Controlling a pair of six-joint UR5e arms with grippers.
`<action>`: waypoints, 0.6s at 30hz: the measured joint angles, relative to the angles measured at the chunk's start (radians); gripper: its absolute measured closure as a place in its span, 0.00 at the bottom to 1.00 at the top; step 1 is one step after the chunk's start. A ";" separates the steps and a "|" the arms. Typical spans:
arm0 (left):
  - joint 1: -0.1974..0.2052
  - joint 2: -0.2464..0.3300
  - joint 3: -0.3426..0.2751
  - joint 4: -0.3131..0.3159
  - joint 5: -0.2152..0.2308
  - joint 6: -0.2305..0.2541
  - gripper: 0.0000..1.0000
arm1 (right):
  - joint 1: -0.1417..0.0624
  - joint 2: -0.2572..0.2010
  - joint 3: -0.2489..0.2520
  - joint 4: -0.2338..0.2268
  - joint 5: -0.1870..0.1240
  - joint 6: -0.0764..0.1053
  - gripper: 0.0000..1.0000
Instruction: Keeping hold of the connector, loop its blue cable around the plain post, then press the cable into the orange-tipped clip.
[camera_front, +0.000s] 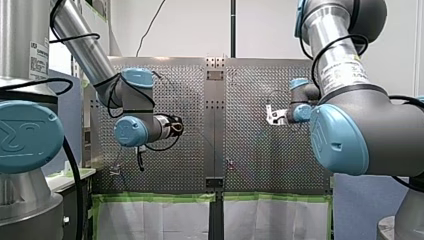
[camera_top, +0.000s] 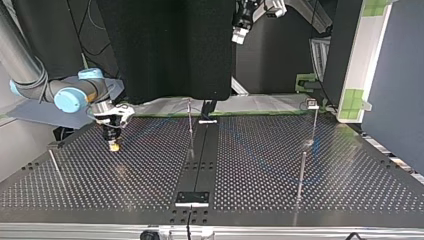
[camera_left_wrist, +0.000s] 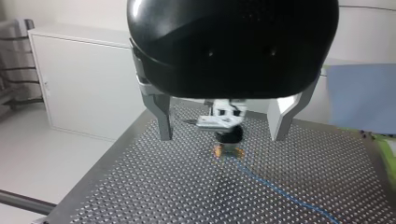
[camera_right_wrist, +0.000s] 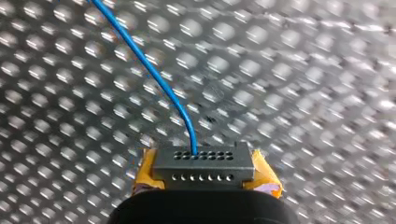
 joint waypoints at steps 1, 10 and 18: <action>0.000 0.000 0.000 -0.004 0.000 0.002 0.00 | 0.000 -0.009 0.000 0.006 0.008 0.002 1.00; -0.003 0.000 -0.001 -0.014 0.010 0.012 0.00 | -0.008 -0.089 0.000 0.038 0.054 0.009 1.00; -0.002 0.000 -0.001 -0.018 0.016 0.013 0.00 | -0.037 -0.106 0.001 0.048 0.087 0.002 1.00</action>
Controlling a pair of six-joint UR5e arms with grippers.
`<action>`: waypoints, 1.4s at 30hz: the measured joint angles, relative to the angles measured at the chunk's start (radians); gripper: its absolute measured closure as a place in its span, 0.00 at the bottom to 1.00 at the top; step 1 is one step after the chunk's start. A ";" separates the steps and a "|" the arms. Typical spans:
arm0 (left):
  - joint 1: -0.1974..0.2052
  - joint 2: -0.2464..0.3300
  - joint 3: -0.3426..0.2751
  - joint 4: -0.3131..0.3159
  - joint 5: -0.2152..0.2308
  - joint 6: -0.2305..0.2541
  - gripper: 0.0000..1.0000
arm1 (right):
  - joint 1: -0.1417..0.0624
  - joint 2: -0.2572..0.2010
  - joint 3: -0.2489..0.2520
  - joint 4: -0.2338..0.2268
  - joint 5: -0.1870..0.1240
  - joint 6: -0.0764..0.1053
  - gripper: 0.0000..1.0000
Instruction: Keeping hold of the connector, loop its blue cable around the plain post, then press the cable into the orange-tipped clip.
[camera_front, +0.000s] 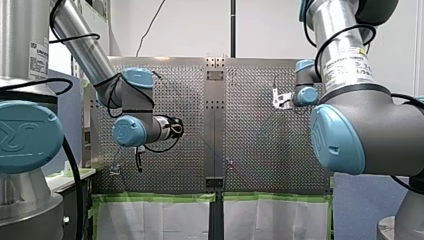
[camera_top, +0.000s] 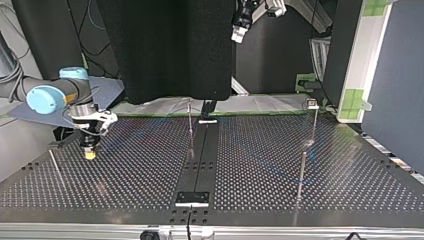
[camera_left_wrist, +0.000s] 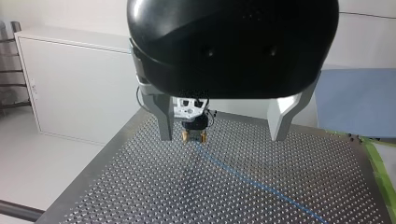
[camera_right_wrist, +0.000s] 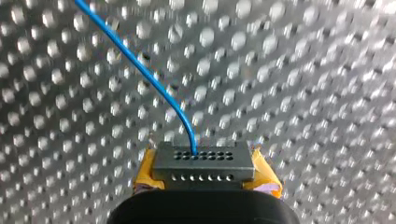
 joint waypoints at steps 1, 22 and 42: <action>0.001 0.000 0.000 0.000 0.000 0.000 0.00 | -0.003 0.000 0.000 0.002 0.005 -0.002 1.00; 0.002 0.000 0.000 -0.002 0.001 0.005 0.00 | -0.041 0.004 0.001 0.042 0.062 -0.029 1.00; 0.001 0.000 -0.001 -0.011 0.000 0.043 0.00 | -0.022 0.006 0.002 0.056 0.060 -0.080 1.00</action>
